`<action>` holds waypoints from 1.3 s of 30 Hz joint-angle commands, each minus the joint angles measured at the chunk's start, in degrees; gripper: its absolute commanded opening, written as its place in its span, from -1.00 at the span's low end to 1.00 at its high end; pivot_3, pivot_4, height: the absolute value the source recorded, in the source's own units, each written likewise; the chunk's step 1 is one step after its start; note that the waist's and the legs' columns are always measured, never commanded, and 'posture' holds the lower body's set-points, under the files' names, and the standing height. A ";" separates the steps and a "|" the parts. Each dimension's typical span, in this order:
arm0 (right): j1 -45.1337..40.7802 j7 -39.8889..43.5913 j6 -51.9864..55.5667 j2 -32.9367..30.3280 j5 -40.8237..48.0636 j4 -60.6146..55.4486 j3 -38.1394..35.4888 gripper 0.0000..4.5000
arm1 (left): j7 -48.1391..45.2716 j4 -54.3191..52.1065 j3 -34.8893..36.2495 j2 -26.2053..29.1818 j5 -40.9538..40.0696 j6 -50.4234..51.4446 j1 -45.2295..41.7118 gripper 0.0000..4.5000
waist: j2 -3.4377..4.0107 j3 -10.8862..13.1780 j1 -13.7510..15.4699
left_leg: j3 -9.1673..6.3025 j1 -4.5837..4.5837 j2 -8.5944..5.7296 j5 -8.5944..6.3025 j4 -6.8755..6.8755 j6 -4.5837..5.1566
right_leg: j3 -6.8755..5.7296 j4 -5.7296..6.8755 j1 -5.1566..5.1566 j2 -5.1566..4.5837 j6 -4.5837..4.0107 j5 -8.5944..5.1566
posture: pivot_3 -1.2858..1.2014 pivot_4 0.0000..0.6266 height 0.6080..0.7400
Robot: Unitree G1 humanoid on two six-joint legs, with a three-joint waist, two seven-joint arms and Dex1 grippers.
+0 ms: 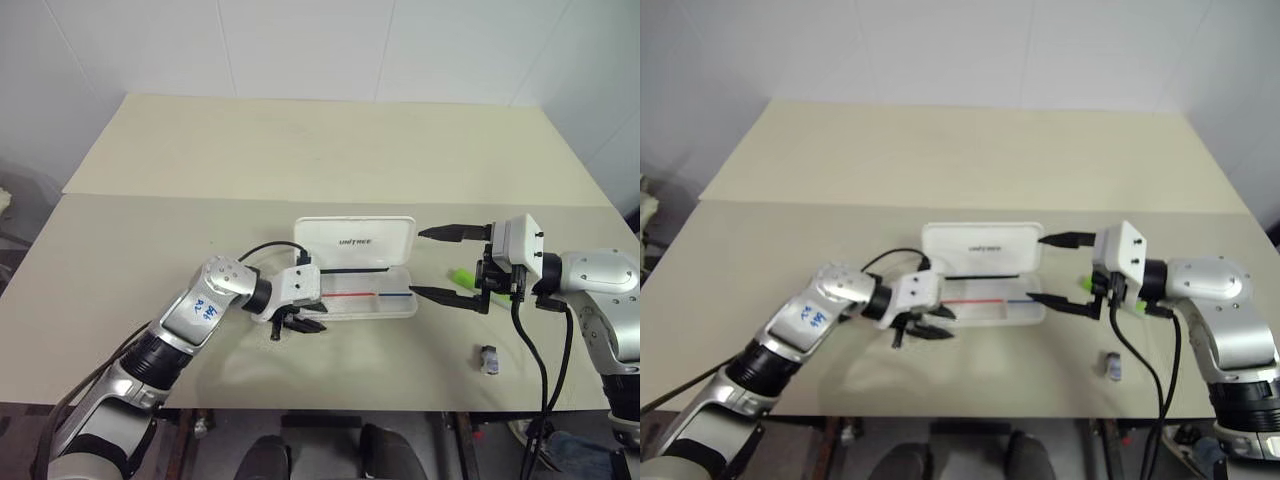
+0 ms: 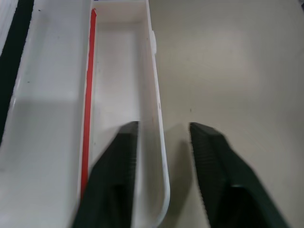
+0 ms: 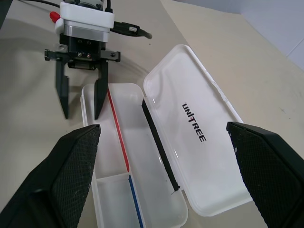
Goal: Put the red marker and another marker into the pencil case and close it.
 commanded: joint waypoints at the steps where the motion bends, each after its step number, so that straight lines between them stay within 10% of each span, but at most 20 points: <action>1: -0.87 -0.20 -0.56 0.61 0.80 -1.01 -0.51 1.00 | 0.34 -3.60 1.62 -0.35 -2.37 2.97 1.12 0.42 | 0.00 0.00 0.00 | 0.00 0.00 0.00 0.00 -0.01 0.00 | -0.01 0.00 -0.01 0.00 0.00 0.00 | 0.03 -0.52 1.00; 5: -2.20 0.13 -1.01 1.95 0.35 0.15 0.87 1.00 | 0.87 -6.76 3.32 0.46 -4.11 5.57 2.58 0.98 | 0.01 0.01 0.00 | 0.01 -0.03 0.00 -0.01 0.00 0.01 | -0.01 -0.01 -0.02 -0.01 0.00 0.00 | 0.03 -0.52 1.00; 17: -5.51 2.43 -2.48 5.15 -0.35 3.89 3.99 1.00 | 6.13 -16.98 14.33 2.59 -9.26 2.25 12.15 0.98 | 0.04 0.02 -0.19 | 0.04 -0.01 0.01 -0.01 -0.05 0.01 | 0.01 -0.01 -0.06 -0.03 -0.01 0.00 | 0.03 -0.52 1.00; 29: -10.11 6.45 -3.71 8.12 -0.57 8.88 7.15 1.00 | 6.69 -29.30 45.80 8.81 -21.35 -1.47 36.84 0.98 | 0.09 0.06 -0.60 | 0.03 -0.01 0.05 -0.09 -0.11 -0.08 | -0.02 -0.06 -0.11 -0.04 -0.03 0.01 | 0.03 -0.52 1.00; 39: -13.40 8.49 -4.66 9.93 -1.37 12.41 8.21 1.00 | 0.99 -14.84 59.49 14.22 -19.38 -13.77 48.50 0.98 | 0.16 0.10 -0.45 | 0.04 0.01 0.06 -0.22 -0.12 -0.02 | -0.20 -0.05 -0.10 -0.04 -0.24 0.03 | 0.03 -0.52 1.00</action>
